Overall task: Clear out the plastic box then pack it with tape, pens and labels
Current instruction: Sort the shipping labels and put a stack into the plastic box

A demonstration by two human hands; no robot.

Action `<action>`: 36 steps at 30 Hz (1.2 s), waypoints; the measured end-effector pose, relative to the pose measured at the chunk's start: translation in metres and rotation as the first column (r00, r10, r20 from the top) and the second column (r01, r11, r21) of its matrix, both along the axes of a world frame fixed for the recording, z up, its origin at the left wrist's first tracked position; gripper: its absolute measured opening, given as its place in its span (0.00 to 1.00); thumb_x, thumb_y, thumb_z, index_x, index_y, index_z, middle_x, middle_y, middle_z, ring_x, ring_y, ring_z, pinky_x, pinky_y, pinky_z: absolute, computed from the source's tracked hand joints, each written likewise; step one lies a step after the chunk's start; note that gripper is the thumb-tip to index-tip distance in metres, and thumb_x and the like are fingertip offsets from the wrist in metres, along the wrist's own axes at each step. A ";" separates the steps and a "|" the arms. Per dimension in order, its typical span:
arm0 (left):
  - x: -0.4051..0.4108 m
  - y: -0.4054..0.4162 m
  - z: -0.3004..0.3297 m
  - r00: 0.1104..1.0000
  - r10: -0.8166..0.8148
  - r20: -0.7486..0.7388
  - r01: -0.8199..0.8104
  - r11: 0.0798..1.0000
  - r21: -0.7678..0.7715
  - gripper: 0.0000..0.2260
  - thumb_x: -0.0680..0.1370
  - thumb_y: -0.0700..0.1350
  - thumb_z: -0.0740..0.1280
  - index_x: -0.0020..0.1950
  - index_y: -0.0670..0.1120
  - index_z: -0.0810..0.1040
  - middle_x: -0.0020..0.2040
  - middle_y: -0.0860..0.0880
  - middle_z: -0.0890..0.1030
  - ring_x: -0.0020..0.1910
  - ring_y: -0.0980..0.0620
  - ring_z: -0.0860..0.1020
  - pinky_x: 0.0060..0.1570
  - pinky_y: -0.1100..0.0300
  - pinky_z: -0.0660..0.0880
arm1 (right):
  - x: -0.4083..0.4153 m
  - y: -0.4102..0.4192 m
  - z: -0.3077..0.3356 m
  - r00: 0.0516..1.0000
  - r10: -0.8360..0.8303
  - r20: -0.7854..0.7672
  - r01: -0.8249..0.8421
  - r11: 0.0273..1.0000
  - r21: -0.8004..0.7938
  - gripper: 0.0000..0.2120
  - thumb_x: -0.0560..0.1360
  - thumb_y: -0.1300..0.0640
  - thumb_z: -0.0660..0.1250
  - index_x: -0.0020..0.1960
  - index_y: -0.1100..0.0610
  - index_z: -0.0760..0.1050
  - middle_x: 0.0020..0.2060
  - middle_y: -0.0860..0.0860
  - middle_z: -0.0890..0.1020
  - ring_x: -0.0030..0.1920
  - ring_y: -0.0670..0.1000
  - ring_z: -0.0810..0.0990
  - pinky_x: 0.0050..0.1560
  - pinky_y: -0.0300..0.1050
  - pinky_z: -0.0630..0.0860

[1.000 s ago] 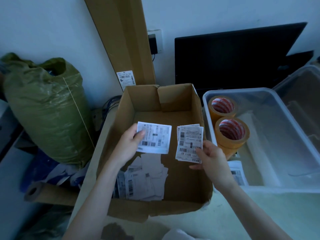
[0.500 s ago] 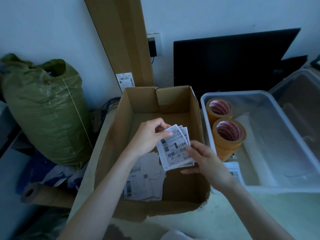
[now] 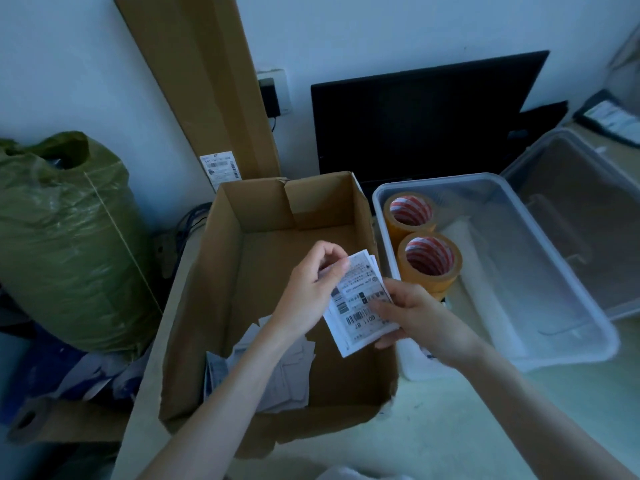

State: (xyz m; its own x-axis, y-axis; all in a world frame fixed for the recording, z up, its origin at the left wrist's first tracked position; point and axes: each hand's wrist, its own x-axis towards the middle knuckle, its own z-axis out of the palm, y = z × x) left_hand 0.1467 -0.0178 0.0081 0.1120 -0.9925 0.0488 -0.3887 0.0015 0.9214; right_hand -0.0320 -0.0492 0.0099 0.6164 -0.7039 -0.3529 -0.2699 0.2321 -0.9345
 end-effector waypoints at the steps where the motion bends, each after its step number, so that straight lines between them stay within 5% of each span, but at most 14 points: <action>1: -0.002 -0.001 0.000 1.000 0.007 -0.009 -0.007 1.000 -0.010 0.03 0.81 0.47 0.60 0.49 0.51 0.72 0.44 0.53 0.77 0.41 0.60 0.78 0.37 0.70 0.74 | -0.007 -0.005 0.003 1.000 0.014 -0.026 -0.014 1.000 -0.016 0.08 0.80 0.61 0.60 0.55 0.54 0.76 0.47 0.51 0.84 0.48 0.50 0.85 0.40 0.44 0.82; 8: -0.019 -0.007 -0.015 0.999 0.003 -0.036 -0.003 1.000 0.027 0.07 0.81 0.42 0.60 0.48 0.50 0.76 0.40 0.58 0.80 0.41 0.61 0.79 0.42 0.72 0.74 | -0.080 -0.066 0.002 0.958 0.022 -0.286 -0.066 0.987 -0.148 0.08 0.78 0.66 0.63 0.54 0.64 0.79 0.45 0.52 0.85 0.46 0.51 0.85 0.44 0.47 0.83; 12: -0.023 -0.007 -0.025 0.997 0.003 -0.079 0.003 0.997 0.076 0.08 0.81 0.40 0.60 0.48 0.50 0.77 0.40 0.57 0.80 0.41 0.60 0.79 0.43 0.70 0.75 | -0.105 -0.090 -0.008 0.876 0.140 -0.461 -0.239 0.957 -0.164 0.09 0.77 0.65 0.65 0.47 0.54 0.81 0.40 0.45 0.84 0.40 0.45 0.84 0.37 0.38 0.80; 15: -0.025 -0.008 -0.031 0.995 0.044 -0.089 -0.034 0.993 0.116 0.09 0.81 0.40 0.60 0.48 0.50 0.78 0.39 0.55 0.81 0.41 0.59 0.79 0.43 0.69 0.76 | -0.107 -0.101 -0.028 0.745 0.280 -0.605 -0.415 0.905 -0.091 0.13 0.76 0.64 0.65 0.41 0.48 0.80 0.40 0.44 0.82 0.44 0.52 0.84 0.42 0.44 0.81; 18: -0.026 -0.010 -0.036 0.995 0.073 -0.073 -0.063 0.988 0.139 0.08 0.80 0.40 0.60 0.47 0.50 0.78 0.39 0.53 0.80 0.41 0.59 0.79 0.43 0.69 0.76 | -0.101 -0.107 -0.057 0.611 0.389 -0.690 -0.528 0.849 0.011 0.07 0.77 0.63 0.64 0.51 0.57 0.80 0.47 0.52 0.81 0.44 0.54 0.84 0.45 0.48 0.82; 21: -0.026 -0.009 -0.041 0.993 0.093 -0.070 -0.080 0.982 0.169 0.09 0.80 0.40 0.60 0.48 0.50 0.78 0.41 0.51 0.80 0.41 0.59 0.79 0.43 0.67 0.76 | -0.093 -0.107 -0.081 0.540 0.444 -0.715 -0.550 0.829 0.100 0.09 0.77 0.62 0.64 0.56 0.55 0.76 0.49 0.50 0.77 0.49 0.56 0.83 0.44 0.45 0.82; 28: -0.025 -0.007 -0.055 0.990 0.123 -0.070 -0.104 0.967 0.231 0.10 0.81 0.39 0.60 0.47 0.50 0.79 0.40 0.51 0.81 0.40 0.59 0.79 0.44 0.64 0.76 | -0.084 -0.103 -0.101 0.533 0.477 -0.699 -0.542 0.826 0.151 0.24 0.76 0.64 0.66 0.71 0.57 0.67 0.67 0.53 0.70 0.53 0.53 0.78 0.36 0.35 0.79; 33: -0.026 -0.006 -0.058 0.986 0.141 -0.083 -0.119 0.966 0.229 0.10 0.81 0.39 0.59 0.48 0.49 0.79 0.41 0.50 0.81 0.40 0.59 0.79 0.44 0.64 0.76 | -0.088 -0.105 -0.100 0.515 0.462 -0.722 -0.619 0.783 0.059 0.21 0.74 0.63 0.68 0.66 0.55 0.71 0.62 0.50 0.75 0.57 0.51 0.75 0.56 0.44 0.75; 36: -0.023 -0.003 -0.058 0.983 0.156 -0.093 -0.131 0.964 0.232 0.10 0.81 0.39 0.59 0.48 0.48 0.79 0.42 0.49 0.81 0.41 0.59 0.79 0.44 0.64 0.76 | -0.095 -0.110 -0.094 0.606 0.410 -0.682 -0.543 0.839 0.022 0.22 0.74 0.64 0.69 0.67 0.55 0.72 0.59 0.48 0.75 0.61 0.49 0.74 0.63 0.43 0.71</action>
